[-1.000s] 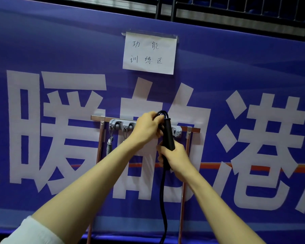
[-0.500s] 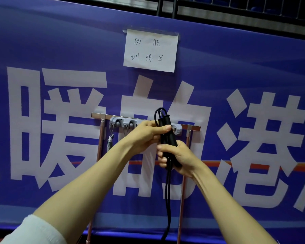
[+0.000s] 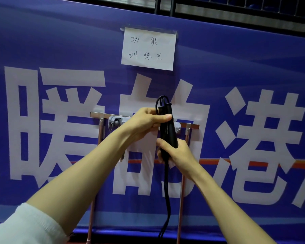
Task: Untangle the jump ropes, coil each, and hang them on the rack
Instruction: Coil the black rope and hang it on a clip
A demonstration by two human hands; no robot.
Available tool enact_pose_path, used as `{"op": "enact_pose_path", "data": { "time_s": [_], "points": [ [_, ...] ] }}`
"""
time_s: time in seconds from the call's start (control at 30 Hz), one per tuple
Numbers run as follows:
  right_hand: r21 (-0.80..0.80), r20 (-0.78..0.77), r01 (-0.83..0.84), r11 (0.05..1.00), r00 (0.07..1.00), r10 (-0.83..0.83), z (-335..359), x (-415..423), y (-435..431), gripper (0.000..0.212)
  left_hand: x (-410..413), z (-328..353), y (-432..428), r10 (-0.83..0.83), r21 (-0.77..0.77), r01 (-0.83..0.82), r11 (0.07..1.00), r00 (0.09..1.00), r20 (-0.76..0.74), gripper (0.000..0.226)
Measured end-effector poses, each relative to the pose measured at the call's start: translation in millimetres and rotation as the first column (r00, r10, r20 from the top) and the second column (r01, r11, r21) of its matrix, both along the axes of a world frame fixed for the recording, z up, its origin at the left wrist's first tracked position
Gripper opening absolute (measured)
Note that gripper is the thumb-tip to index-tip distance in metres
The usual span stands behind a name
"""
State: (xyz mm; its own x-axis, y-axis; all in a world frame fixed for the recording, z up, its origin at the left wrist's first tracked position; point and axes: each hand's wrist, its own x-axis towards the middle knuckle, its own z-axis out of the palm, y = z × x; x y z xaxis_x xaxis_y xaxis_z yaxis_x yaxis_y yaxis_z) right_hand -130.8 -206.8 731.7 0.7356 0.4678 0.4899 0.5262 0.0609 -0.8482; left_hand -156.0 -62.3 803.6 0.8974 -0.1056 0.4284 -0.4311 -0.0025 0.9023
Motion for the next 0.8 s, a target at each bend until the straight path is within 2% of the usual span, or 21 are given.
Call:
{"op": "enact_pose_path", "data": {
  "time_s": [0.13,0.37,0.47,0.53,0.63,0.7,0.8],
  "points": [
    [-0.013,0.066,0.09,0.996,0.994,-0.089,6,1,3,0.018,1,5,0,-0.002,-0.019,0.001,1.0,1.0,-0.026,0.024],
    [0.077,-0.022,0.088,0.993,0.996,-0.087,9,5,11,0.022,7,-3,-5,0.074,-0.019,-0.073,0.997,0.997,0.036,0.021],
    [0.146,-0.086,0.092,0.985,0.993,-0.08,16,11,15,0.027,8,-20,-10,0.132,0.01,-0.133,0.991,0.99,0.053,0.05],
    [0.207,-0.105,0.12,0.971,0.989,-0.1,25,18,17,0.028,8,-35,-17,0.089,0.054,-0.088,0.995,0.996,-0.017,0.065],
    [0.283,-0.117,0.19,0.94,0.98,-0.163,42,25,17,0.023,4,-57,-19,-0.07,0.076,0.089,0.993,0.974,-0.216,0.062],
    [0.255,-0.051,0.243,0.936,0.97,-0.238,52,30,13,0.024,5,-62,-8,-0.088,0.045,0.102,0.994,0.965,-0.245,0.052],
    [0.118,0.083,0.316,0.941,0.941,-0.327,59,34,7,0.026,7,-63,10,-0.096,-0.016,0.095,0.995,0.966,-0.241,0.035]
  ]
}}
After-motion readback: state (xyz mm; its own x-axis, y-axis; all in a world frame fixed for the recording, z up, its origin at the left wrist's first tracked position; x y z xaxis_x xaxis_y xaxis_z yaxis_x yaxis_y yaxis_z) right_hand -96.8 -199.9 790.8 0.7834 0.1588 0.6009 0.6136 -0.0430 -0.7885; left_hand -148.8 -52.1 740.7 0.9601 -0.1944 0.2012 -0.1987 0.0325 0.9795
